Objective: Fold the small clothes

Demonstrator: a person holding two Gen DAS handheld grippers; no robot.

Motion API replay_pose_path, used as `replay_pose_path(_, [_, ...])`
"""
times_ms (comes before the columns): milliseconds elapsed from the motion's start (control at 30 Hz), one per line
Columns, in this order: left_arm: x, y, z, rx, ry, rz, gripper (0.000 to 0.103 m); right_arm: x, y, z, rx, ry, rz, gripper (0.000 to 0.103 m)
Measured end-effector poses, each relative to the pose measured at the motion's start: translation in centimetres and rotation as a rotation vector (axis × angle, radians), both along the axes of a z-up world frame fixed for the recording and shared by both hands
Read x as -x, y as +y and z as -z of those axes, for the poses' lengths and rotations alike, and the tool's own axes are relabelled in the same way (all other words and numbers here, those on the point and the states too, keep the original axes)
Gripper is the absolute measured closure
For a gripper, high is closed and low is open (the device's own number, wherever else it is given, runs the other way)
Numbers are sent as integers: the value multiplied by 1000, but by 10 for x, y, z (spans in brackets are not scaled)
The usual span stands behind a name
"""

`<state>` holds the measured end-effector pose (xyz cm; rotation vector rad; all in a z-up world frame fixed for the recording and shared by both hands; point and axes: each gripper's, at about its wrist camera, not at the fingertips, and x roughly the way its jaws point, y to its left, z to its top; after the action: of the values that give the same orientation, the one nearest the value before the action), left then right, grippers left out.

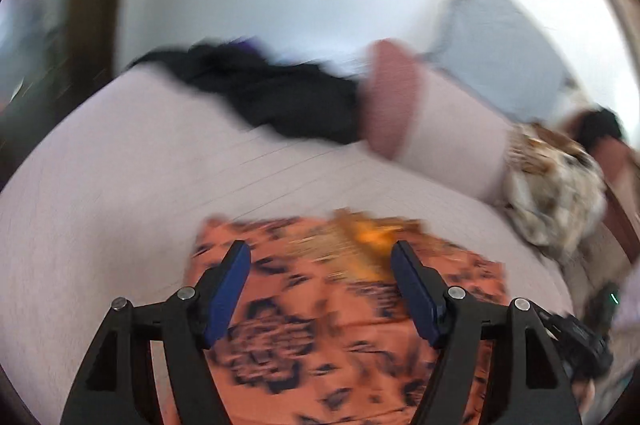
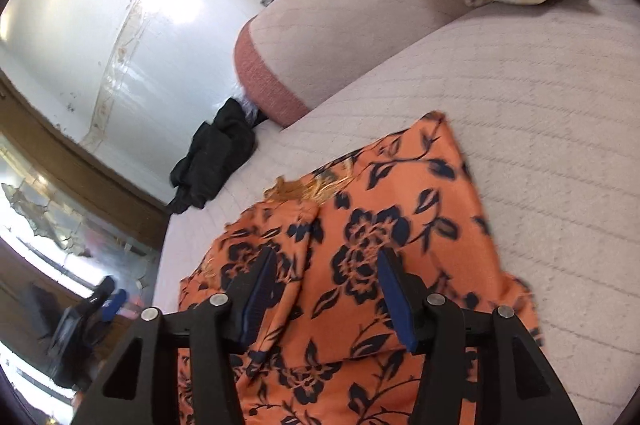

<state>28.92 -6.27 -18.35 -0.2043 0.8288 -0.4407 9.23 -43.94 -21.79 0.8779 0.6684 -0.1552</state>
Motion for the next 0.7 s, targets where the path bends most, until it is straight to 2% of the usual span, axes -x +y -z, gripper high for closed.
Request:
replay_pose_path(133, [-12, 4, 34, -129, 112, -97, 31, -13, 10, 4, -19, -25, -68, 48])
replay_pose_path(333, [-17, -1, 57, -272, 147, -134, 31, -40, 19, 3, 46, -55, -106, 48])
replay_pose_path(400, [-21, -4, 62, -298, 172, -142, 31, -62, 15, 6, 23, -34, -120, 48])
replay_pose_path(467, [-26, -2, 71, -310, 220, -150, 31, -86, 12, 14, 14, 31, -103, 48])
replay_pose_path(567, [-33, 6, 82, -261, 281, -170, 31, -117, 11, 39, -67, 115, -110, 47])
replay_pose_path(600, [-33, 7, 83, -254, 290, -174, 31, -125, 14, 47, -103, 122, -122, 55])
replay_pose_path(633, [-34, 7, 83, -251, 294, -176, 31, -130, 17, 50, -97, 124, -119, 79])
replay_pose_path(667, [-34, 8, 83, -249, 295, -177, 31, -133, 20, 50, -54, 136, -103, 91])
replay_pose_path(700, [-33, 8, 83, -250, 293, -177, 31, -134, 24, 47, -16, 140, -87, 97])
